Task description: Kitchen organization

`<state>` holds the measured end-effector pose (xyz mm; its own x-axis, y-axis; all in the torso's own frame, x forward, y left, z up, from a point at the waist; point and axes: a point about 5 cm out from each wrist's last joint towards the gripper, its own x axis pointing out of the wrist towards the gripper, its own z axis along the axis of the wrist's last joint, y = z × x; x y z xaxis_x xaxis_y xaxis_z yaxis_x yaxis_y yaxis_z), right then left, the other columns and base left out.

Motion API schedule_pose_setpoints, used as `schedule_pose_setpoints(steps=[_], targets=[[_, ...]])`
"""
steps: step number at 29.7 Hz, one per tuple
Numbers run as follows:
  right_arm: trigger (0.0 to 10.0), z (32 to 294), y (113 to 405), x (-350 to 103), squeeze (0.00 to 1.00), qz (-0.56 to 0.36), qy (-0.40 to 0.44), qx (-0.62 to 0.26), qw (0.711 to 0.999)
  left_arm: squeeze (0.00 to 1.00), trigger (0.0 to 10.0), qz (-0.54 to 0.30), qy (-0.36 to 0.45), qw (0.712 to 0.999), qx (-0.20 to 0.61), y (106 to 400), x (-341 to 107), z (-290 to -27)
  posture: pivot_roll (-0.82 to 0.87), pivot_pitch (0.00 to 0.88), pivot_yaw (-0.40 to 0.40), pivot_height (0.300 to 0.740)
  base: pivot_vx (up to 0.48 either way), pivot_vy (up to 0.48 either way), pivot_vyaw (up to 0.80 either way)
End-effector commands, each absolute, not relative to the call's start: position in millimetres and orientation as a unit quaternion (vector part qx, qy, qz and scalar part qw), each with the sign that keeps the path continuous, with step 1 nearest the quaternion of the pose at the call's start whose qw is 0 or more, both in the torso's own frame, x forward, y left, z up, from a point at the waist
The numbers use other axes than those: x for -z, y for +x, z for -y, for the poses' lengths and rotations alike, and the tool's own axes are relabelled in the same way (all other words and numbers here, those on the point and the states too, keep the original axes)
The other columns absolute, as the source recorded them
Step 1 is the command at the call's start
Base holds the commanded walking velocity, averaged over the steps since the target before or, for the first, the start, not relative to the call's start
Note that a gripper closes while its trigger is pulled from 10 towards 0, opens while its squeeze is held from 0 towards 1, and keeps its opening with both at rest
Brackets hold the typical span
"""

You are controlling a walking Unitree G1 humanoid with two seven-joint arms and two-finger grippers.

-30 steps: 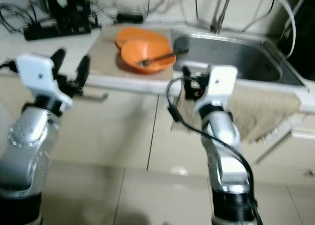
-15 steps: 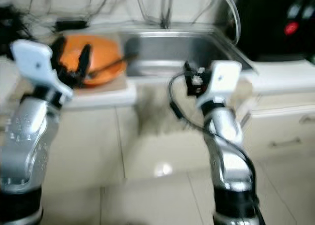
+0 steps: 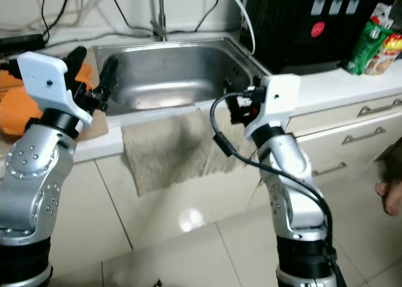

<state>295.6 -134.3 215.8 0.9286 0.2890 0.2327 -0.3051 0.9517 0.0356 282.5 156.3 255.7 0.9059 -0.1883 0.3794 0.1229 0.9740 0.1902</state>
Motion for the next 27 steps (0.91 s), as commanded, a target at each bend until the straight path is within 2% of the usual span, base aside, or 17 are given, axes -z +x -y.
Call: schedule_pose_setpoints(steps=[1, 6, 11, 13, 27], targets=[[10.0, 123, 295, -222, 0.00, 0.121, 0.026, -0.184, 0.975, 0.00, 10.0, 0.200, 0.088, 0.973, 0.070, 282, -257, -160, 0.01, 0.000, -0.054, 0.740, 0.292, 0.000, 0.80], [10.0, 114, 293, -223, 0.00, 0.123, 0.020, -0.207, 0.970, 0.00, 10.0, 0.200, 0.092, 0.973, 0.065, 281, -258, -162, 0.02, 0.000, -0.054, 0.740, 0.291, 0.000, 0.80], [10.0, 117, 293, -224, 0.00, 0.131, 0.029, -0.190, 0.973, 0.00, 10.0, 0.197, 0.098, 0.973, 0.070, 280, -258, -162, 0.02, 0.000, -0.045, 0.740, 0.288, 0.000, 0.80], [10.0, 122, 293, -225, 0.00, 0.135, 0.048, -0.177, 0.974, 0.00, 10.0, 0.193, 0.101, 0.973, 0.077, 281, -257, -161, 0.01, 0.000, -0.041, 0.740, 0.289, 0.000, 0.00], [10.0, 133, 296, -220, 0.00, 0.126, 0.039, -0.151, 0.980, 0.00, 10.0, 0.176, 0.094, 0.977, 0.072, 288, -250, -159, 0.01, 0.000, -0.029, 0.740, 0.285, 0.000, 0.00]])
